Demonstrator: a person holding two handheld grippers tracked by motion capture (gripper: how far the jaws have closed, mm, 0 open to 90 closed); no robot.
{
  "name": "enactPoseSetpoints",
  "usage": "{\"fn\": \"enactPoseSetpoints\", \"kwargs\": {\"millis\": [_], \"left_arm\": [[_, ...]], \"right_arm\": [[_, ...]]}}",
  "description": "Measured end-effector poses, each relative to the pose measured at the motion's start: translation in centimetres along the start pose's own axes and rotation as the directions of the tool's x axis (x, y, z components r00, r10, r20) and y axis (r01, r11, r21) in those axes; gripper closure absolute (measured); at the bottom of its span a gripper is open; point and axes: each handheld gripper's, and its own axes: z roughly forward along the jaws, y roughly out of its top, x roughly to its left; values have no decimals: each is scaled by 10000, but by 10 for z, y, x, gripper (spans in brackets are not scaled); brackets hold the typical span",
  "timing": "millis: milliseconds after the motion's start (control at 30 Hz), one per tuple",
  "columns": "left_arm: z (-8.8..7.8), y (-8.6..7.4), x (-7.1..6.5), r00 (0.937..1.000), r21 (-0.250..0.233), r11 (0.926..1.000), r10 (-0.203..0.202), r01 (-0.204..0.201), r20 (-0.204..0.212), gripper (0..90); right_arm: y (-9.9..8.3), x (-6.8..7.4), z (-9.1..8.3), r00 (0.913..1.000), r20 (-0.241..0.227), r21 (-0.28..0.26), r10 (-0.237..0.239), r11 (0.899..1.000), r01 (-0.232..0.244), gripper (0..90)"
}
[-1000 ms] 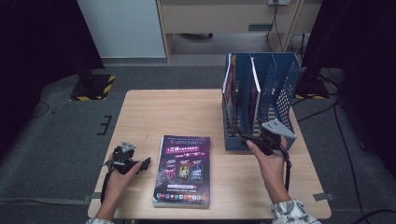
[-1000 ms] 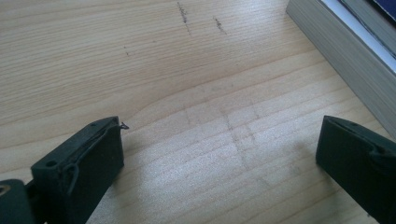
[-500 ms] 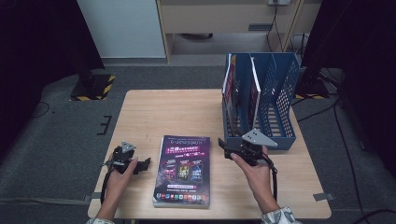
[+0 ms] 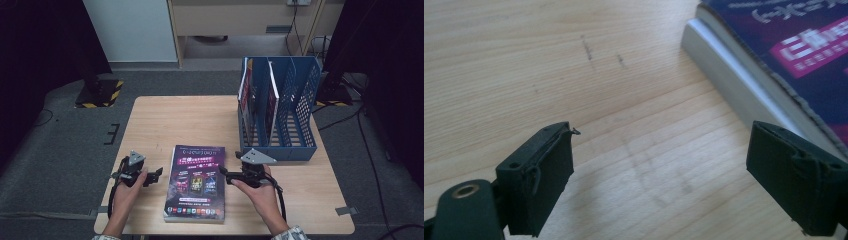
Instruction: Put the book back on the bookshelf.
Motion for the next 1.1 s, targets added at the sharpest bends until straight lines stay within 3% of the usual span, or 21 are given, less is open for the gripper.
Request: {"fn": "enactPoseSetpoints", "kwargs": {"millis": [200, 333, 367, 467, 567, 600, 833, 1100], "left_arm": [[-6, 7, -19, 9960, -448, 9975, 573, -543, 688, 181], [-6, 11, -30, 9908, -624, 9960, 714, -646, 1146, 267], [-5, 12, -36, 9856, -604, 9947, 916, -837, 1420, 295], [-3, 12, -43, 9791, -563, 9943, 992, -905, 1777, 377], [-1, 12, -45, 9781, -451, 9941, 1051, -985, 1799, 440], [0, 11, -46, 9747, -365, 9939, 1095, -1043, 1948, 463], [6, 9, -49, 9680, -89, 9926, 1200, -1210, 2204, 524], [8, 8, -49, 9677, -56, 9939, 1087, -1103, 2274, 524]], "right_arm": [[-5, 1, 4, 9997, -236, 308, 20, 9995, -12, 222], [-9, 0, 7, 9992, -379, 510, 121, 9986, -101, 224], [-10, 0, 8, 9988, -461, 611, 189, 9980, -161, 224], [-14, 1, 11, 9978, -625, 837, 198, 9964, -145, 221], [-16, 3, 14, 9971, -740, 1041, 169, 9945, -91, 218], [-17, 3, 15, 9969, -766, 1091, 152, 9940, -68, 214], [-20, 5, 19, 9959, -892, 1360, 162, 9907, -39, 203], [-23, 2, 21, 9950, -931, 1499, 349, 9885, -206, 187]]}}
